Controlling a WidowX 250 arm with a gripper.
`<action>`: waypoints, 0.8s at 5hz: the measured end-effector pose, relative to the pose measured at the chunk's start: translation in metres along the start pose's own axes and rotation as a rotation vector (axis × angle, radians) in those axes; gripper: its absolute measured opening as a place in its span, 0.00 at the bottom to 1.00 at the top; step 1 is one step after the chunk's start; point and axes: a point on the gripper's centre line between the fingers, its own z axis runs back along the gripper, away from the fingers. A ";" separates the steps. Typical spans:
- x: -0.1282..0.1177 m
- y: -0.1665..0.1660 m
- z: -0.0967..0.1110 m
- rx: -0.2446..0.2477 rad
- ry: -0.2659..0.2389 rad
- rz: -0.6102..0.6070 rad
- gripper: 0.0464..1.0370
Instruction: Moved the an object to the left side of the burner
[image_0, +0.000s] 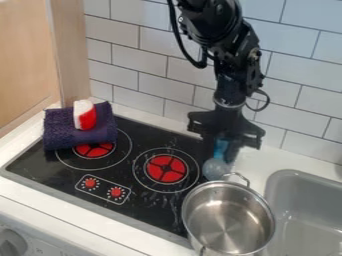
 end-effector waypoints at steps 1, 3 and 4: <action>0.001 0.001 0.000 0.007 -0.005 0.009 0.23; -0.004 -0.001 0.003 0.004 -0.005 0.006 0.23; -0.005 0.002 0.035 -0.004 -0.075 0.052 0.23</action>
